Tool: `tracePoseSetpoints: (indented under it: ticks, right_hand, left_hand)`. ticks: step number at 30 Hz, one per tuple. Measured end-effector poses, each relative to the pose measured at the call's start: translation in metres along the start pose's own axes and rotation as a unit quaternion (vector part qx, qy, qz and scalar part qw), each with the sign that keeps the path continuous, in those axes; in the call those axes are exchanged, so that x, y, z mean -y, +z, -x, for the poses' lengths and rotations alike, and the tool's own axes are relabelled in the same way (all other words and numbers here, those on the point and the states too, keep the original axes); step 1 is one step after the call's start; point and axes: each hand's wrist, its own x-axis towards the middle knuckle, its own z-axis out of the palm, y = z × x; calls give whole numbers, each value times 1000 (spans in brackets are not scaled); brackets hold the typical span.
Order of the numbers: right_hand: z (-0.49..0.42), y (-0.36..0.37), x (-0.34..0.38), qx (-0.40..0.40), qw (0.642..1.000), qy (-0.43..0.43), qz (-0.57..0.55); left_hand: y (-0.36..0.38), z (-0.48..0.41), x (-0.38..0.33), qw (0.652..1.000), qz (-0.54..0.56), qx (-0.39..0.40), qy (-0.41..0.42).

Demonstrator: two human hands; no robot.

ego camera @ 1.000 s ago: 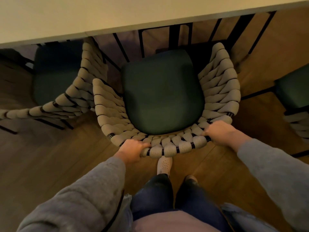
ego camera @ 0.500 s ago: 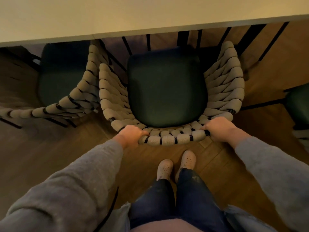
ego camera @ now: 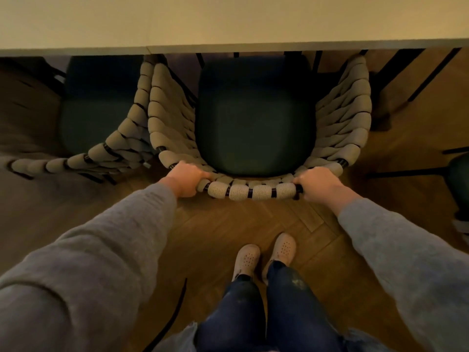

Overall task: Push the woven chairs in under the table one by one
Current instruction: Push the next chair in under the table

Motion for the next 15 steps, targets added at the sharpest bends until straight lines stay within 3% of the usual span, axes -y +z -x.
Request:
tracePoseSetpoints:
  ticks: [15]
  right_hand:
    - [-39,-11,0,-8,999,13,-39]
  left_hand:
    - [-21,-33,31,997,-62,-10,-36]
